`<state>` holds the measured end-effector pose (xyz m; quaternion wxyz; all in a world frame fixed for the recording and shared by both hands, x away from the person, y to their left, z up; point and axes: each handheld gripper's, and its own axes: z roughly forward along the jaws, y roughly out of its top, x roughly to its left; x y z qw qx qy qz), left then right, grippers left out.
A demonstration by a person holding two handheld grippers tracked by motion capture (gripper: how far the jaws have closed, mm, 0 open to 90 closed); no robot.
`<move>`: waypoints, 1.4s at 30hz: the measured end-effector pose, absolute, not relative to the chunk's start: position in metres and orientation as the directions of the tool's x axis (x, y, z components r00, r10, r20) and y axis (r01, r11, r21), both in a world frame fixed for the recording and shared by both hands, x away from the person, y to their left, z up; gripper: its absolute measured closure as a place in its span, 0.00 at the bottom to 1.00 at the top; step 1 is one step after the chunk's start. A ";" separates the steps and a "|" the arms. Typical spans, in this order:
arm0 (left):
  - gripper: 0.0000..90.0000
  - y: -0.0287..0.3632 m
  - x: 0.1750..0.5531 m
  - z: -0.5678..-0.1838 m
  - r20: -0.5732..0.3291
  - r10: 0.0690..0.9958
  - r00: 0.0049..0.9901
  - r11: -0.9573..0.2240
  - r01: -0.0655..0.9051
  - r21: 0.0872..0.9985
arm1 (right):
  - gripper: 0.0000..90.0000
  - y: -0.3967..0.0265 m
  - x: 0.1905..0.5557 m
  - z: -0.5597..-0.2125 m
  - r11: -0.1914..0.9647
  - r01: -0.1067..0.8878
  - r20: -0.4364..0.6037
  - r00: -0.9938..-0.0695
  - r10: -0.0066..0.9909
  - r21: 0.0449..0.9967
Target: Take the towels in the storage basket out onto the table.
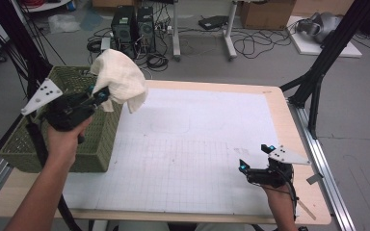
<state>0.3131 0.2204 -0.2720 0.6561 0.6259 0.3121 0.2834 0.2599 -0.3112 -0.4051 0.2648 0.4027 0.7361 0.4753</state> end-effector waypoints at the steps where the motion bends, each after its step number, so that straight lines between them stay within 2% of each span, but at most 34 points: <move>1: 0.86 0.215 0.314 -0.273 -0.054 0.753 0.655 0.051 0.025 0.998 | 0.02 -0.311 0.260 -0.405 0.222 0.339 -0.007 -0.535 0.845 0.914; 10: 0.86 0.166 0.318 -0.292 -0.055 0.662 0.748 0.001 0.072 0.997 | 0.02 -0.312 0.259 -0.404 0.215 0.343 -0.001 -0.530 0.848 0.914; 27: 0.85 0.074 0.315 -0.372 -0.130 0.480 0.868 -0.121 0.212 0.970 | 0.02 -0.314 0.259 -0.404 0.215 0.344 -0.004 -0.524 0.852 0.914; 30: 0.85 0.062 0.316 -0.385 -0.134 0.471 0.872 -0.156 0.231 0.960 | 0.02 -0.315 0.259 -0.405 0.214 0.347 -0.002 -0.520 0.854 0.913; 35: 0.81 0.050 0.330 -0.412 -0.137 0.533 0.835 -0.232 0.300 0.925 | 0.02 -0.315 0.260 -0.406 0.216 0.354 -0.002 -0.517 0.856 0.910; 37: 0.75 0.046 0.338 -0.425 -0.120 0.585 0.802 -0.268 0.331 0.905 | 0.02 -0.315 0.260 -0.407 0.219 0.360 -0.001 -0.517 0.856 0.907; 38: 0.68 0.046 0.338 -0.425 -0.120 0.585 0.802 -0.268 0.331 0.905 | 0.02 -0.315 0.260 -0.407 0.219 0.360 -0.001 -0.517 0.856 0.907; 39: 0.68 0.046 0.340 -0.428 -0.131 0.602 0.788 -0.258 0.347 0.902 | 0.02 -0.315 0.261 -0.407 0.219 0.358 -0.002 -0.518 0.855 0.908; 42: 0.34 0.053 0.341 -0.427 -0.144 0.652 0.745 -0.209 0.359 0.910 | 0.02 -0.316 0.260 -0.408 0.214 0.364 0.005 -0.517 0.856 0.906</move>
